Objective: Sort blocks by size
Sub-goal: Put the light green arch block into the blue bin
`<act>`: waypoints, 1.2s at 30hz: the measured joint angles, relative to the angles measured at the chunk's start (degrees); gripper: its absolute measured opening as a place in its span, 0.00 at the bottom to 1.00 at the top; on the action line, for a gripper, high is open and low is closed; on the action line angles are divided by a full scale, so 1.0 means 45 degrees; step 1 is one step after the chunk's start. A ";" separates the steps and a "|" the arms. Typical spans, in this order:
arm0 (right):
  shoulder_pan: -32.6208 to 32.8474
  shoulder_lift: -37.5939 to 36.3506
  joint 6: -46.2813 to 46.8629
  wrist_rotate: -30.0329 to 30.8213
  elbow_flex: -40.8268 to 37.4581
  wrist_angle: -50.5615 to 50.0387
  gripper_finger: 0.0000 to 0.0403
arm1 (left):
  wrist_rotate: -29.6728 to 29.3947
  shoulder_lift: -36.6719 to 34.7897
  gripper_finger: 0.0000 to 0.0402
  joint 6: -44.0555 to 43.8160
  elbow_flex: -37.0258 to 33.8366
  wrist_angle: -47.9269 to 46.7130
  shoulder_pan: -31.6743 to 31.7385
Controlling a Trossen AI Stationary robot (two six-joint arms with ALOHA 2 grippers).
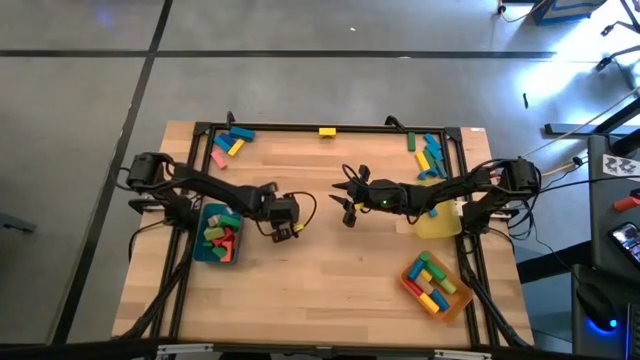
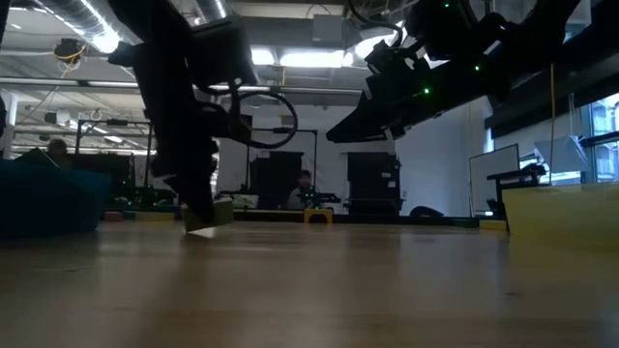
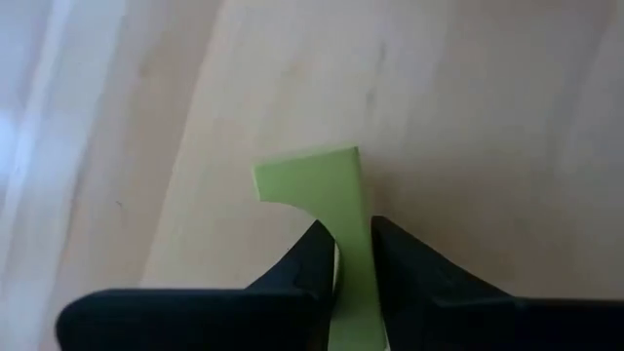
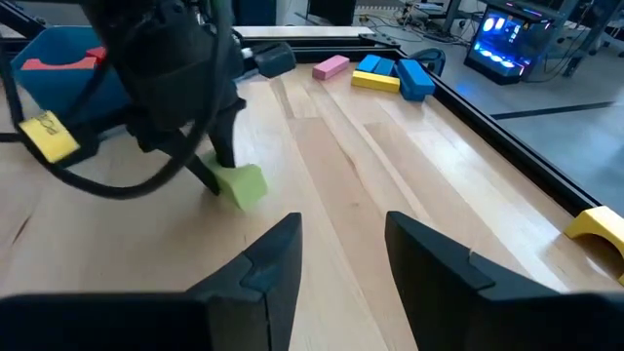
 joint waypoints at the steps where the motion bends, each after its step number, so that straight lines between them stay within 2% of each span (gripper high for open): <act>1: 0.0003 0.0000 0.0000 0.0000 0.0000 0.0000 0.38 | 0.0028 -0.0124 0.11 -0.0040 -0.0018 -0.0114 -0.0056; 11: 0.0001 0.0000 0.0000 0.0004 0.0000 -0.0024 0.38 | 0.0003 -0.2201 0.10 -0.0165 0.0336 -0.1978 -0.0797; 21: 0.0005 0.0000 0.0000 0.0000 0.0000 -0.0039 0.38 | 0.0645 -0.4431 0.11 -0.2006 0.2212 -0.6245 -0.1818; 25: 0.0005 0.0000 0.0000 0.0000 0.0000 -0.0059 0.38 | 0.1458 -0.5175 0.11 -0.2715 0.2568 -0.7661 -0.2133; 31: 0.0005 0.0000 0.0000 0.0001 0.0000 -0.0087 0.38 | 0.3565 -0.5867 0.10 -0.3264 0.2508 -0.9162 -0.2763; 36: 0.0005 0.0000 0.0000 0.0000 0.0000 -0.0090 0.38 | 0.4640 -0.5886 0.12 -0.2507 0.2373 -0.9581 -0.3729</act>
